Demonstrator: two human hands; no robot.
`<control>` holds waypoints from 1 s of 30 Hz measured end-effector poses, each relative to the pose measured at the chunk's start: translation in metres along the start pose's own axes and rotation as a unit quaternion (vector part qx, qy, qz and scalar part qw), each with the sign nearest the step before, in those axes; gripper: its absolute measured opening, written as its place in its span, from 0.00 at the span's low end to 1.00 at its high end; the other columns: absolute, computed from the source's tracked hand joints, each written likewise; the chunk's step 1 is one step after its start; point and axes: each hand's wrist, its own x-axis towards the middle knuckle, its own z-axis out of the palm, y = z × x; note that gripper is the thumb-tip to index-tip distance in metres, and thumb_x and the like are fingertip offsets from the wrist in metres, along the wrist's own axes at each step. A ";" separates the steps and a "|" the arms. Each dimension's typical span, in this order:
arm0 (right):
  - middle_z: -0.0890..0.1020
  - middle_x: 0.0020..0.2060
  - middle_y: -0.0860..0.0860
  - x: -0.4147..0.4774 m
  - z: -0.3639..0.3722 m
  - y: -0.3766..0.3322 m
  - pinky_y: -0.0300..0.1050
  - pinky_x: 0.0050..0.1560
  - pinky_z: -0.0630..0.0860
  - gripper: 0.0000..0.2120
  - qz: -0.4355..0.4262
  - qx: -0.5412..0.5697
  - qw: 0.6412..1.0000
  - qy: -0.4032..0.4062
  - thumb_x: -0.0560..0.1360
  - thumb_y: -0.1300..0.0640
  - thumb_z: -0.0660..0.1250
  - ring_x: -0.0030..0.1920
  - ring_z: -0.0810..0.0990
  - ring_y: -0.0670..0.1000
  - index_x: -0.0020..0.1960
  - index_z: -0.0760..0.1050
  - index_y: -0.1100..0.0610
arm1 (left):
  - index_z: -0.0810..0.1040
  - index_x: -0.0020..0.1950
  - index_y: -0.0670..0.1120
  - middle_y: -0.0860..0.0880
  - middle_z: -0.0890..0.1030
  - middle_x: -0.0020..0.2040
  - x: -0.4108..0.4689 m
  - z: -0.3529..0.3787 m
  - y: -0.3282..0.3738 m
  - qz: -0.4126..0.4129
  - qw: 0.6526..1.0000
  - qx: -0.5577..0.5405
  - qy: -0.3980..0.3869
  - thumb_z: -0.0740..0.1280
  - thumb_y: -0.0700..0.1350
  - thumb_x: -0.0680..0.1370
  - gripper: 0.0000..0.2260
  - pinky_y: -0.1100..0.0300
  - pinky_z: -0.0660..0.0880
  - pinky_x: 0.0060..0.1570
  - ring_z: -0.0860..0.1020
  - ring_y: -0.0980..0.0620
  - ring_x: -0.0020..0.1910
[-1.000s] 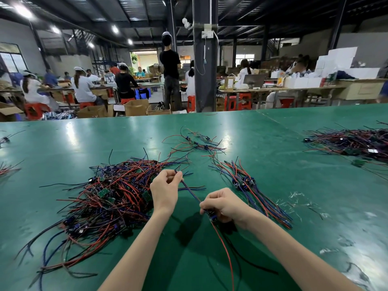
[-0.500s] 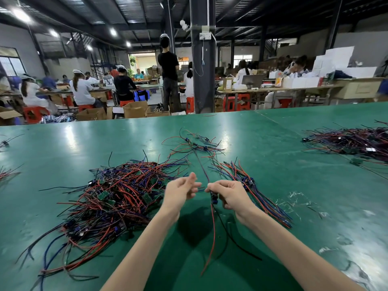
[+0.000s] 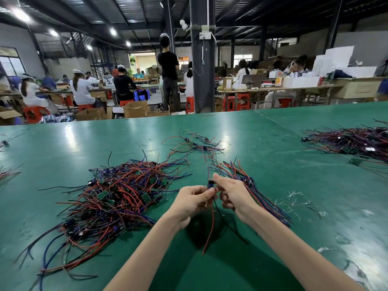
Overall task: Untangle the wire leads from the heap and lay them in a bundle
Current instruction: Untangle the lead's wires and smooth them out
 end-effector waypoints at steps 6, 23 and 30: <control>0.79 0.30 0.52 -0.008 0.008 0.006 0.32 0.17 0.56 0.13 0.035 -0.014 0.997 -0.072 0.77 0.53 0.66 0.18 0.64 0.44 0.39 0.73 0.60 | 0.81 0.44 0.43 0.51 0.82 0.35 0.004 -0.009 0.004 -0.002 0.996 -0.028 0.087 0.71 0.43 0.73 0.04 0.65 0.67 0.35 0.76 0.58 0.33; 0.80 0.28 0.56 -0.009 0.012 0.012 0.30 0.16 0.55 0.06 0.040 -0.029 0.995 -0.086 0.77 0.65 0.64 0.16 0.64 0.43 0.43 0.76 0.67 | 0.81 0.44 0.37 0.46 0.82 0.33 0.004 -0.013 0.005 -0.050 0.995 -0.043 0.069 0.69 0.39 0.75 0.05 0.60 0.75 0.37 0.76 0.52 0.32; 0.78 0.24 0.54 -0.011 0.012 0.012 0.31 0.16 0.56 0.13 0.003 -0.086 0.992 -0.098 0.77 0.63 0.64 0.16 0.64 0.45 0.34 0.77 0.62 | 0.83 0.37 0.40 0.45 0.80 0.33 0.005 -0.013 0.002 -0.048 0.994 -0.028 0.089 0.71 0.42 0.72 0.06 0.59 0.71 0.37 0.74 0.50 0.32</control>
